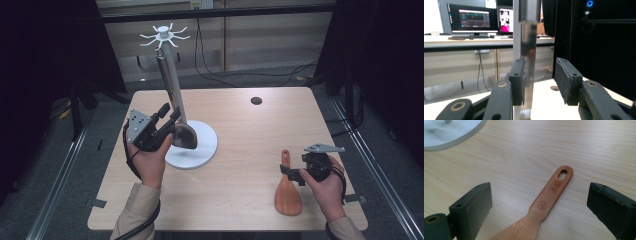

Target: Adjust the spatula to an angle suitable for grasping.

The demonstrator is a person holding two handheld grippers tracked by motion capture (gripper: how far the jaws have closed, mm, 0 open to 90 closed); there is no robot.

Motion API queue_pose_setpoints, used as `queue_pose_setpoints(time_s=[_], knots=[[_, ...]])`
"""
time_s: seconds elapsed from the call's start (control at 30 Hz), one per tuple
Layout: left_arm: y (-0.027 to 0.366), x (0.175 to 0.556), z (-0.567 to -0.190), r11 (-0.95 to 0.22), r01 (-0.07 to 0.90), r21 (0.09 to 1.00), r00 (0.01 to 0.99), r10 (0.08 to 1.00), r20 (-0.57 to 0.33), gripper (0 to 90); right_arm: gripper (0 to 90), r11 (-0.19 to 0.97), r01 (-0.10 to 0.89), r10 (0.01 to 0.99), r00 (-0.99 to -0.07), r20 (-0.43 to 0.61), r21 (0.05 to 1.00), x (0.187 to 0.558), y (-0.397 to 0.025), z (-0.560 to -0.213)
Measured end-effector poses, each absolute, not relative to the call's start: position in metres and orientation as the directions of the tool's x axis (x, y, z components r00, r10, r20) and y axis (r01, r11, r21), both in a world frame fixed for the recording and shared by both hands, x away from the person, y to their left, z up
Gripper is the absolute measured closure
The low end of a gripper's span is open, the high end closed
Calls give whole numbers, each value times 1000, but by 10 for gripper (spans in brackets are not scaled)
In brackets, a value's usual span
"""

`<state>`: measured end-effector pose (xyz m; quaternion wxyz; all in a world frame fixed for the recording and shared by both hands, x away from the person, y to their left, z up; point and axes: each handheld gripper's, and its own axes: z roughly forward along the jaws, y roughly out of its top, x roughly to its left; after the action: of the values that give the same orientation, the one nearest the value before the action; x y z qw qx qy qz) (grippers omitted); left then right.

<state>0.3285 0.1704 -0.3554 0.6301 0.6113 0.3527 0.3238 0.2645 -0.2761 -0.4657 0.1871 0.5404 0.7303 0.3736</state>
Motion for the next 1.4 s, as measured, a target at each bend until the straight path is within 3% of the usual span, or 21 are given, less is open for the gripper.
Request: queue_pose_setpoints(time_s=[0.1,0.23,0.5,0.73,0.9,1.4], knots=[[170,327,-350,88,-8,996,547,834,-70,600,57,133,651,929,-344,135,747,264,-276,-465],[172,325,-343,67,-38,997,562,827,-34,620,57,137,650,930,-344,129,748,265,-276,-465],[168,321,-328,145,-51,988,596,798,-86,664,57,139,647,931,-343,124,750,264,-275,-465],[174,323,-319,185,-38,982,576,807,-129,818,58,137,648,931,-342,125,749,264,-275,-465],[172,324,-308,177,-69,982,591,800,-102,900,58,140,650,931,-343,124,747,265,-275,-466],[165,333,-279,203,-124,971,591,802,-92,900,58,133,649,930,-342,131,749,265,-276,-466]])
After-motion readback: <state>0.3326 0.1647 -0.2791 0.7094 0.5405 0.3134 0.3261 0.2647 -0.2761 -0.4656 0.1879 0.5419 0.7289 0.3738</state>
